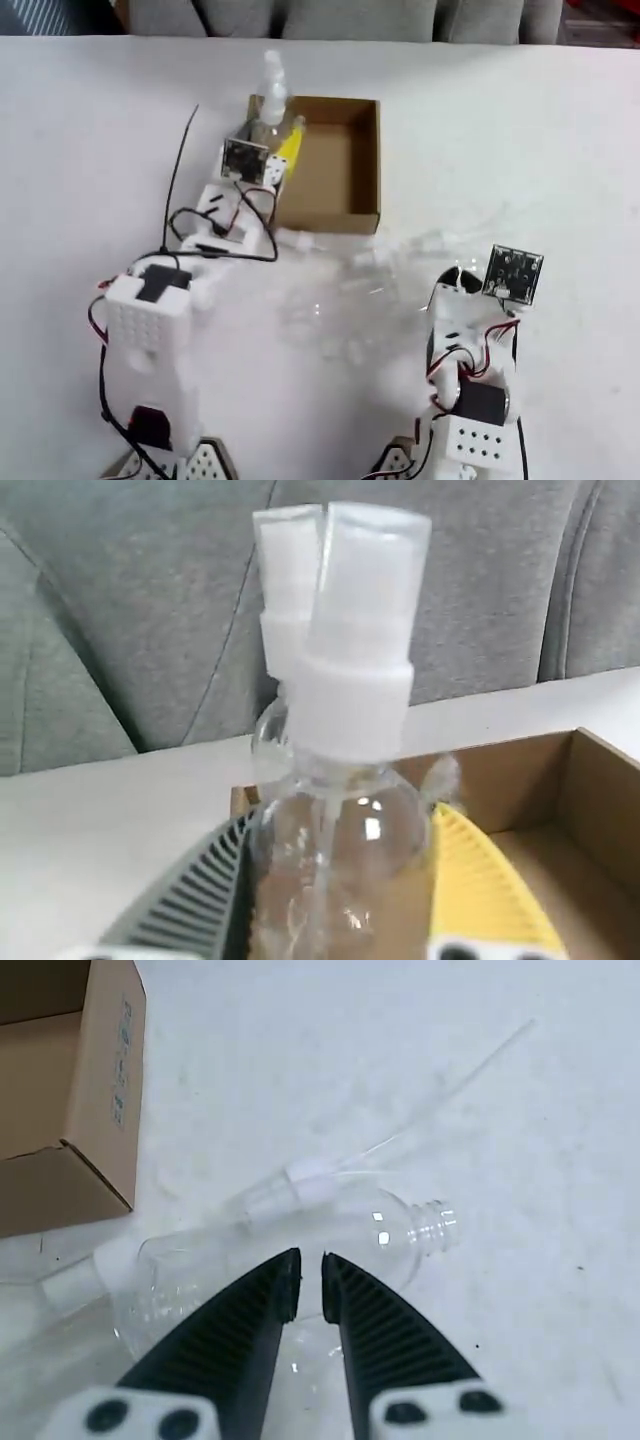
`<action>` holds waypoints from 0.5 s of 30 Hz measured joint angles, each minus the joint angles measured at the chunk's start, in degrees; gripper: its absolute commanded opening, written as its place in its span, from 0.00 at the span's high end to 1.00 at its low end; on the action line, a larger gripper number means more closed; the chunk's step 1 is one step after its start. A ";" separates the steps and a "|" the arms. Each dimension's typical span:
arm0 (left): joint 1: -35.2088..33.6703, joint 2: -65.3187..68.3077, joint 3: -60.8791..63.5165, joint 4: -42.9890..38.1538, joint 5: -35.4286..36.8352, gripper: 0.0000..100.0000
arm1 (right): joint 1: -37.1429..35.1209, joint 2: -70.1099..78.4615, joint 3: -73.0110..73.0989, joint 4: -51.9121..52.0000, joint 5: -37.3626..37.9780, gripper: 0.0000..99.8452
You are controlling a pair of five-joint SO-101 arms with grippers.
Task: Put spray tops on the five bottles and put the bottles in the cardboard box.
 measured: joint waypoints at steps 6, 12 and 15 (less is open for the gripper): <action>-0.53 -0.18 -0.09 1.58 0.09 0.76 | 0.00 0.00 0.00 0.00 0.00 0.98; -0.70 -0.18 -0.09 1.58 0.18 0.76 | 0.00 0.00 0.00 0.00 0.00 0.98; -0.79 -0.18 -0.09 1.58 0.18 0.73 | 0.00 0.00 0.00 0.00 0.00 0.98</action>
